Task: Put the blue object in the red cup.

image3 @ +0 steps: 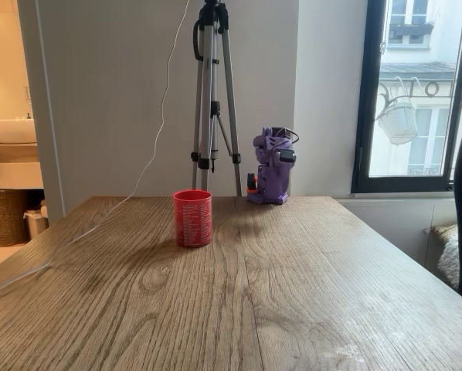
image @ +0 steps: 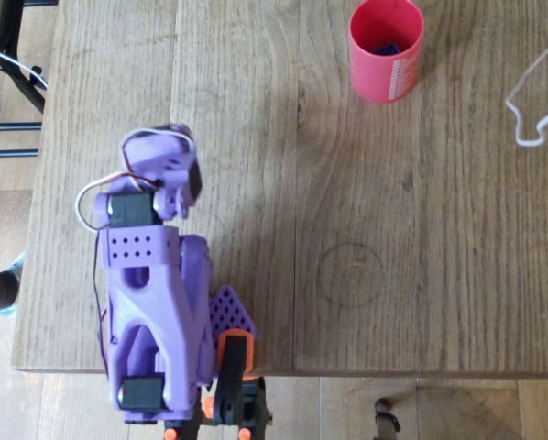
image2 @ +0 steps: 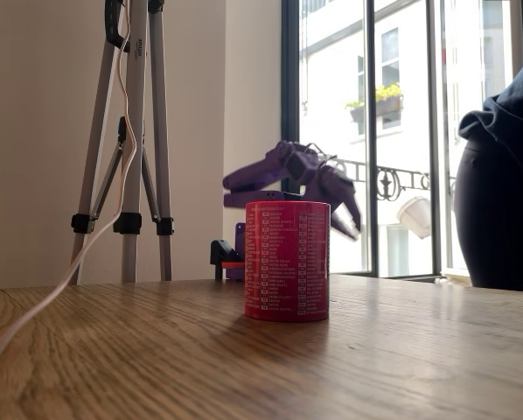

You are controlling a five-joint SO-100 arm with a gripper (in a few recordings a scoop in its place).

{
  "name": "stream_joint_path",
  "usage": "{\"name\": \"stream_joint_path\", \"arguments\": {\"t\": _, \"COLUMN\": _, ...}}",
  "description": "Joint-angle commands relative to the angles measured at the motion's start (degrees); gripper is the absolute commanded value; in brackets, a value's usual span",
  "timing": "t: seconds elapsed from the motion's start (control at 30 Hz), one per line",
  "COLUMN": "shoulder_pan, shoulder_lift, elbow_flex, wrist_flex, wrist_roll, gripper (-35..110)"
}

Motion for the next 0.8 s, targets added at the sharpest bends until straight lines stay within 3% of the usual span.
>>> {"name": "stream_joint_path", "arguments": {"t": 0.0, "shoulder_pan": 5.4, "shoulder_lift": 7.1, "elbow_flex": 2.6, "wrist_flex": 6.5, "wrist_roll": 1.3, "gripper": 1}}
{"name": "stream_joint_path", "arguments": {"t": 0.27, "shoulder_pan": 8.4, "shoulder_lift": 7.2, "elbow_flex": 5.9, "wrist_flex": 6.0, "wrist_roll": 9.2, "gripper": 1}}
{"name": "stream_joint_path", "arguments": {"t": 0.77, "shoulder_pan": 9.1, "shoulder_lift": 7.2, "elbow_flex": 5.9, "wrist_flex": 6.1, "wrist_roll": 9.1, "gripper": 1}}
